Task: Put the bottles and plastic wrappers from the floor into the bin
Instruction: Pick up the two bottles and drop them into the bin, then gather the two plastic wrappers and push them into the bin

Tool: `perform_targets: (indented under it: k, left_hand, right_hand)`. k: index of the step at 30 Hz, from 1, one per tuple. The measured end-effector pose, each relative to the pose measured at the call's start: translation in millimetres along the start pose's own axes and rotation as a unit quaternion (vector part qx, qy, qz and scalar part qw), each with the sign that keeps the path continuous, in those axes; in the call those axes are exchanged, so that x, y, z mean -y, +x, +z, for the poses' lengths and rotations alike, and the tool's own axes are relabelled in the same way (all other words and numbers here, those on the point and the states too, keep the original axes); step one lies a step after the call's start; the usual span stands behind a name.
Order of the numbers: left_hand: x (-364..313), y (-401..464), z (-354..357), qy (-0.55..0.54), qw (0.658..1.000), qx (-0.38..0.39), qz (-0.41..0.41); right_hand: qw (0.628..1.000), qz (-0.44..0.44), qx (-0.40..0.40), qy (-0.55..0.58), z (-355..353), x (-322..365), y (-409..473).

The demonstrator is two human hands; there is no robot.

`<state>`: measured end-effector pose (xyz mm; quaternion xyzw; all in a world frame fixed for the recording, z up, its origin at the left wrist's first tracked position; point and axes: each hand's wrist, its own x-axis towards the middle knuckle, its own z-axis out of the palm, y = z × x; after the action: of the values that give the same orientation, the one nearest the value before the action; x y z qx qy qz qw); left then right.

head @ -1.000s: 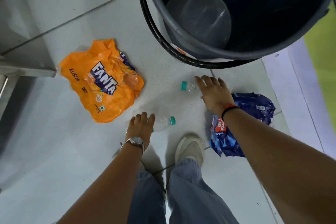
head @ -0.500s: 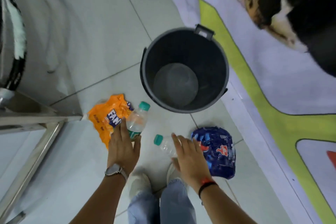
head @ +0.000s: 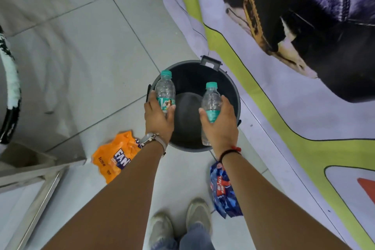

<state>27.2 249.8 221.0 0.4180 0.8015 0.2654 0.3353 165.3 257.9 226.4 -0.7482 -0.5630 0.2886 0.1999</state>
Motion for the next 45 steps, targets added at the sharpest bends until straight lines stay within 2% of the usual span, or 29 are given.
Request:
perform_targets:
  k: [5, 11, 15, 19, 23, 25, 29, 31, 33, 36, 39, 43, 45]
  left_hand:
    - [9, 7, 20, 0.036, 0.999, 0.028, 0.008]
    - [14, 11, 23, 0.118, 0.991, -0.03, 0.047]
    - [17, 1, 31, 0.165, 0.983, -0.032, 0.075]
    - [12, -14, 44, 0.2, 0.971, -0.018, 0.127]
    - [-2, -33, 58, 0.217, 0.955, 0.025, 0.203]
    - [-9, -50, 70, 0.257, 0.918, 0.072, 0.295]
    - [-5, -86, 108, 0.357, 0.77, 0.15, 0.507]
    - [3, -103, 130, 0.381, 0.719, 0.203, 0.545]
    - [16, -116, 156, 0.401, 0.689, 0.241, 0.554]
    - [43, -118, 199, 0.427, 0.665, 0.299, 0.535]
    - [77, -104, 242, 0.467, 0.646, 0.375, 0.473]
    - [114, -94, 283, 0.482, 0.686, 0.396, 0.375]
    - [129, -91, 293, 0.502, 0.692, 0.405, 0.326]
  right_hand:
    - [0.997, -0.002, 0.032, -0.07, 15, -13, 23]
    - [0.99, -0.009, 0.043, -0.133, 24, -22, 37]
    - [0.986, -0.024, 0.053, -0.156, 26, -22, 38]
    - [0.991, -0.057, 0.015, -0.12, 13, -37, 30]
    - [0.991, -0.084, -0.084, -0.066, -14, -77, -1]
    - [0.99, -0.051, -0.099, -0.082, -25, -113, -27]
    - [0.986, 0.067, -0.046, -0.149, -33, -191, -91]
    - [0.977, 0.127, -0.014, -0.17, -28, -222, -120]
    - [0.971, 0.18, 0.0, -0.159, -15, -243, -142]
    - [0.953, 0.27, 0.033, -0.132, 14, -269, -164]
    - [0.92, 0.372, 0.067, -0.099, 46, -299, -178]
    - [0.88, 0.462, 0.099, -0.046, 86, -328, -184]
    - [0.852, 0.516, 0.092, 0.008, 102, -337, -184]
